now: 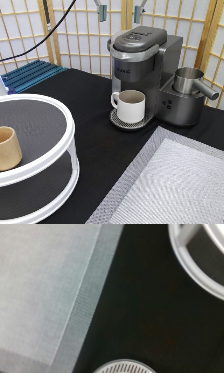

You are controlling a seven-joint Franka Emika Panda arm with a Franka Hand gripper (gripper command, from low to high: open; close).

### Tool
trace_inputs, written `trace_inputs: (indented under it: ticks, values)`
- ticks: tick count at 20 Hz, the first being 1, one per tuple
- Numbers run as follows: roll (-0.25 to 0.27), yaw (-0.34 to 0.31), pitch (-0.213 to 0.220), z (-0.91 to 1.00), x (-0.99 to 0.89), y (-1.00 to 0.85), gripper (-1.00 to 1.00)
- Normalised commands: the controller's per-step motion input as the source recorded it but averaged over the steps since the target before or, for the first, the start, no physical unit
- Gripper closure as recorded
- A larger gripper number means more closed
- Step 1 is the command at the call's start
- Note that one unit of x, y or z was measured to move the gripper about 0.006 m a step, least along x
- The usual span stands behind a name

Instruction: Make coffee

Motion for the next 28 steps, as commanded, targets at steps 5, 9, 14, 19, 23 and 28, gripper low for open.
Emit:
trace_inputs:
  ticks: [5, 9, 14, 19, 23, 28]
  values:
    - [0.019, 0.375, 0.051, -0.08, 0.0, 0.0, -1.0]
    - [0.093, 0.375, 0.033, 0.0, 0.0, 0.0, -1.0]
    - [0.189, 0.356, 0.031, 0.0, 0.01, 0.0, -1.0]
    - [0.256, 0.328, 0.019, -0.03, 0.03, 0.0, -1.0]
    - [0.229, 0.215, -0.036, 0.22, -0.02, -0.26, -1.0]
    - [0.152, 0.015, -0.093, 0.63, -0.19, -0.82, -1.0]
